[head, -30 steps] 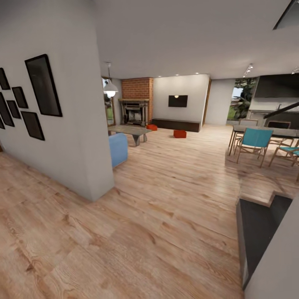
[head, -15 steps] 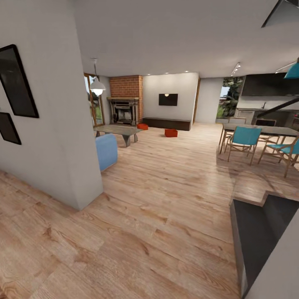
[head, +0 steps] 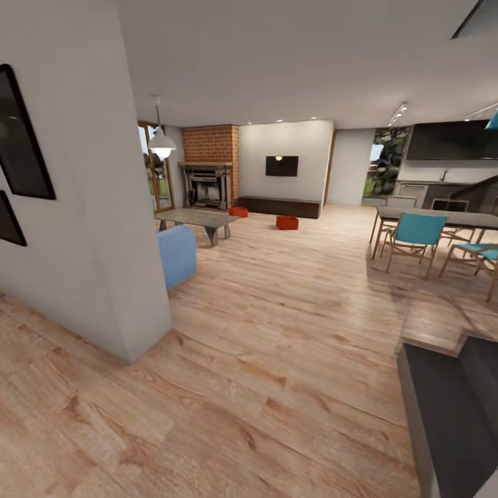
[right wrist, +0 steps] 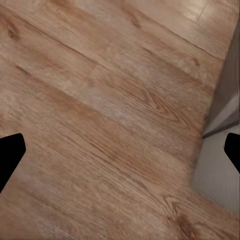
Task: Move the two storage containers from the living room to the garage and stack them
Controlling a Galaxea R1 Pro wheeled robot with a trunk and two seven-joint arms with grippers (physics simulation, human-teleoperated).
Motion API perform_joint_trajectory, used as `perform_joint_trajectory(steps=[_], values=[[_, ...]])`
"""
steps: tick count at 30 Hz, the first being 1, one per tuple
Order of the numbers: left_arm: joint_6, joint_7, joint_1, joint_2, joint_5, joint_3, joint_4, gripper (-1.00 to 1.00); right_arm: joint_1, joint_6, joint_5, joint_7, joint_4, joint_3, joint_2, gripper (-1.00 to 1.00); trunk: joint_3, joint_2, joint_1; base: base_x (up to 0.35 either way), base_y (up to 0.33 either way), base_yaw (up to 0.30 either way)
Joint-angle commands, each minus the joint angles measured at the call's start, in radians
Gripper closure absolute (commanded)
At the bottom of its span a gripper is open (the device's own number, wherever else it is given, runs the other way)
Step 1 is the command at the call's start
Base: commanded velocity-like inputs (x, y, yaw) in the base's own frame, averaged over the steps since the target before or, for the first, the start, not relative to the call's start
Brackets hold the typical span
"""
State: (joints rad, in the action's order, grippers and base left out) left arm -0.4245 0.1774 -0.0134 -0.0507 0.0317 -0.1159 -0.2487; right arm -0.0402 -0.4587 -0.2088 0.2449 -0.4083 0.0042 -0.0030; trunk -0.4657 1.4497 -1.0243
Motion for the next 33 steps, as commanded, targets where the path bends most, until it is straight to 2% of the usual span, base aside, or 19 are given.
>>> perform_joint_trajectory(steps=[1,19,33], values=[[-0.001,0.001,0.000,0.000,0.003,0.000,-0.001,-1.00,0.000,0.002,-0.011,0.008,-0.001,0.000,0.000,-1.00,-0.001,0.000,-0.001,0.312,0.119,0.000],[0.000,0.001,0.000,0.001,0.002,0.001,-0.001,-1.00,-0.001,0.002,-0.011,0.007,-0.001,0.000,0.000,-1.00,-0.001,0.000,-0.001,0.321,0.019,-0.002],[0.000,0.001,0.000,0.002,0.003,0.000,-0.001,-1.00,0.000,0.002,-0.011,0.007,-0.001,0.000,0.000,-1.00,0.005,0.000,-0.001,0.324,0.069,-0.174]])
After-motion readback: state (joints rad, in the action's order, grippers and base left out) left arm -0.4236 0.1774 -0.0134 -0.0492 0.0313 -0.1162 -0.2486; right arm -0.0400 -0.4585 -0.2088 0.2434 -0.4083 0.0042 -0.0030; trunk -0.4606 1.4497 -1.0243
